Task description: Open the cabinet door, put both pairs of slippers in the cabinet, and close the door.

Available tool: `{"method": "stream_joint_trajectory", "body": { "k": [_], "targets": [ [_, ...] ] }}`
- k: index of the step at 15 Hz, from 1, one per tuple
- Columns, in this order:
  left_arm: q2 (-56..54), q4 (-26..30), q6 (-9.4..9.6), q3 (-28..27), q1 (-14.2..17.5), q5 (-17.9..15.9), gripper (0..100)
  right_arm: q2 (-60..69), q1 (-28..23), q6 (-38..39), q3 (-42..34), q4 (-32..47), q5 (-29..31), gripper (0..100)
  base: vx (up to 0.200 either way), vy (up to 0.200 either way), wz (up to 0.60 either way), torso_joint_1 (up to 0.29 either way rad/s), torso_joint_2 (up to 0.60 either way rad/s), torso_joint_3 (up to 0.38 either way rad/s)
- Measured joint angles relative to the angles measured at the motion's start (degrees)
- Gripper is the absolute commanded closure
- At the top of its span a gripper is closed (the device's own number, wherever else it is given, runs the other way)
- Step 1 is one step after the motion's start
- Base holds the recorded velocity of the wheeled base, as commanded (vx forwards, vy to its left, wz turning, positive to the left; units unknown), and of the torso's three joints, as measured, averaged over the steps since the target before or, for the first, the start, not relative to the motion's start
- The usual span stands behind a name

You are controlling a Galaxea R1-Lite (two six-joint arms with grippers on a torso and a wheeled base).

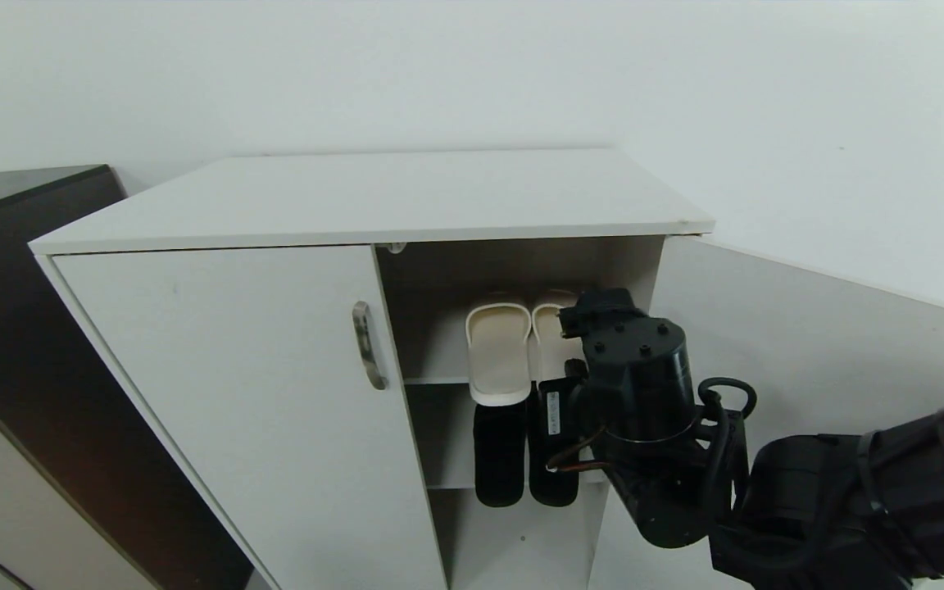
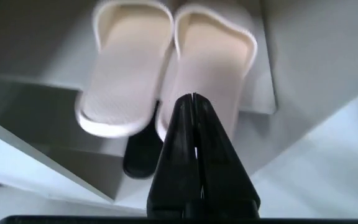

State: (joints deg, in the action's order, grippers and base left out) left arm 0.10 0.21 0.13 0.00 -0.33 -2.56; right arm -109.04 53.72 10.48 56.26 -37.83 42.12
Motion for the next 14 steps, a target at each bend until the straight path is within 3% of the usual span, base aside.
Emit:
{"method": "stream_joint_trajectory", "body": {
  "k": [7, 10, 14],
  "targets": [
    [0.0, 0.0, 0.0, 0.0, 0.0, 0.0, 100, -0.4, -0.1, -3.6, -4.3, -8.4, -1.0, 100, -0.2, 0.0, 0.0, 0.0, 0.0, 0.004],
    [0.0, 0.0, -0.02, 0.0, 0.0, 0.0, 100, -0.4, -0.4, -4.0, -7.1, -12.4, -5.5, 100, -0.2, 0.0, 0.0, 0.004, 0.01, 0.007],
    [0.0, 0.0, -0.04, 0.0, 0.0, 0.0, 100, -0.5, -0.5, -5.0, -8.2, -13.3, -6.5, 100, -0.2, 0.0, 0.0, 0.002, 0.0, 0.006]
  ]
}}
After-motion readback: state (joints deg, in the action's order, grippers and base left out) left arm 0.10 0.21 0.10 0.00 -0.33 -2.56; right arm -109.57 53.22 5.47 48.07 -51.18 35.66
